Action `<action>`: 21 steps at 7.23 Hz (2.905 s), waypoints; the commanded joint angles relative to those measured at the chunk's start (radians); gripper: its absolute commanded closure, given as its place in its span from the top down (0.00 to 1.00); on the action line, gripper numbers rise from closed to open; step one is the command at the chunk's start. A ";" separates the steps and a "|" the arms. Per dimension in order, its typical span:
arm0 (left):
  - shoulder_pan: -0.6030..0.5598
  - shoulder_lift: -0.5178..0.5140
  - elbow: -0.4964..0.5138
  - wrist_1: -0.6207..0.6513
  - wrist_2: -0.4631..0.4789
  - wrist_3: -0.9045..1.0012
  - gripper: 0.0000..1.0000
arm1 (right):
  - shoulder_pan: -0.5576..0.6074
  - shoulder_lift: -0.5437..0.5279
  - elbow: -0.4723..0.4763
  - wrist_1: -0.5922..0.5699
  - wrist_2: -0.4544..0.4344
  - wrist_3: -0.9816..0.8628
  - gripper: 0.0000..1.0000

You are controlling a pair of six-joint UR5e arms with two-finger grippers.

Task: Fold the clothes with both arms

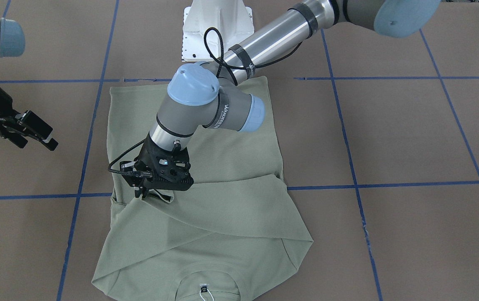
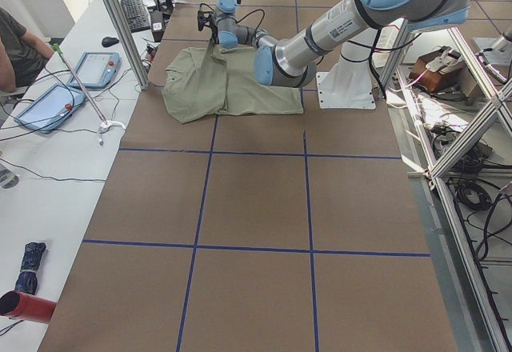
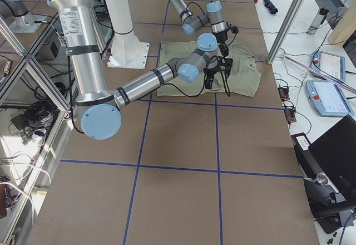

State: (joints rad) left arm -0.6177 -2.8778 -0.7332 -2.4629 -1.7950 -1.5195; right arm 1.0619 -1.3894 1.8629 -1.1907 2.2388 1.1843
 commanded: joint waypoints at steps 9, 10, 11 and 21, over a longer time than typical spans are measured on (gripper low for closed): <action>-0.010 0.584 -0.903 0.263 -0.202 -0.067 0.57 | -0.614 -0.087 0.148 0.009 -0.539 0.458 0.98; -0.010 0.613 -0.922 0.263 -0.208 -0.067 0.57 | -0.652 -0.171 0.182 0.009 -0.554 0.472 0.94; -0.011 0.627 -0.924 0.265 -0.208 -0.067 0.57 | -0.660 -0.200 0.202 0.014 -0.556 0.516 0.94; -0.016 0.677 -0.922 0.246 -0.211 -0.065 0.58 | -0.841 -0.365 0.196 0.177 -0.686 0.752 0.74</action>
State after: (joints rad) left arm -0.6337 -2.2031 -1.6539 -2.2147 -2.0064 -1.5846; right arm 0.2271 -1.7502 2.0594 -1.0140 1.5535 1.9356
